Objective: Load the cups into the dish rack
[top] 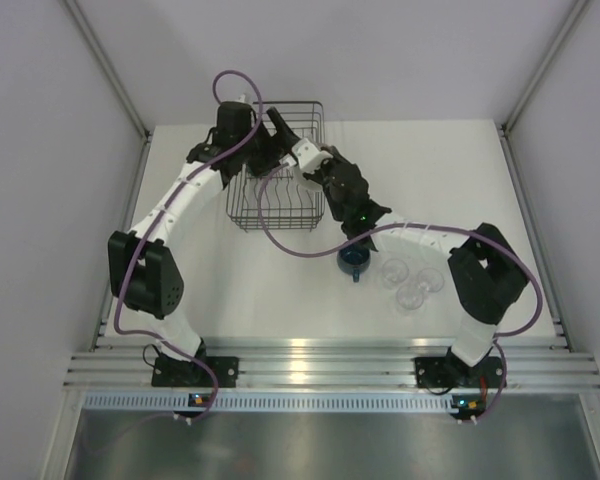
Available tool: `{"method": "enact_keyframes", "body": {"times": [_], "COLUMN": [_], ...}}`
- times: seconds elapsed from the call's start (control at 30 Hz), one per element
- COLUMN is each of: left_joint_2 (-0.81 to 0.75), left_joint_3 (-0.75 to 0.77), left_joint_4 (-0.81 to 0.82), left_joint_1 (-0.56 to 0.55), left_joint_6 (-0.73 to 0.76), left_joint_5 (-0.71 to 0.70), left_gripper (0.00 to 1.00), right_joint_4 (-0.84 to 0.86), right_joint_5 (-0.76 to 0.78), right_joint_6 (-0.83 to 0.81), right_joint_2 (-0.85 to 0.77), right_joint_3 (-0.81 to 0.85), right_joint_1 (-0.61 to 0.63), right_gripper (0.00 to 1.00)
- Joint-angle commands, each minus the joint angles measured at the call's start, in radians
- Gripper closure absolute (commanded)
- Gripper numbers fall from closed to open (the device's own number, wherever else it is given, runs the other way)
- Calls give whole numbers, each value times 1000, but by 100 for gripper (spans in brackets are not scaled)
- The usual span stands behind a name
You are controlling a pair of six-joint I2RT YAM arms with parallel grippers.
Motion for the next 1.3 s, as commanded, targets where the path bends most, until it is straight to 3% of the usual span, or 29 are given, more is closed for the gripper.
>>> {"method": "enact_keyframes", "body": {"times": [0.0, 0.23, 0.4, 0.63, 0.67, 0.73, 0.93, 1.13, 1.27], "left_joint_2": [-43, -42, -43, -46, -46, -39, 13, 32, 50], "left_joint_3": [-3, 24, 25, 4, -2, -4, 20, 36, 51], "left_joint_4": [18, 40, 51, 89, 94, 104, 120, 121, 121], "left_joint_1": [-24, -90, -111, -117, -117, -117, -119, -151, -173], "left_joint_6": [-50, -119, -156, -179, -180, -185, -192, -156, -136], "left_joint_5": [-57, -188, -270, -318, -320, -321, -297, -362, -401], "left_gripper": [5, 5, 12, 33, 42, 47, 51, 57, 48], "right_joint_4": [175, 189, 200, 205, 206, 211, 211, 198, 197], "right_joint_5": [8, 18, 29, 37, 35, 37, 28, 15, 11], "right_joint_6": [-14, -20, -17, -6, -6, -1, 14, 38, 46], "right_joint_2": [-1, 29, 39, 29, 23, 14, -29, -53, -63], "right_joint_3": [97, 127, 136, 118, 115, 103, 67, 52, 49], "right_joint_1": [-9, -8, -9, -8, -8, -8, -5, -3, 18], "right_gripper": [100, 100, 100, 100, 100, 100, 100, 100, 100]}}
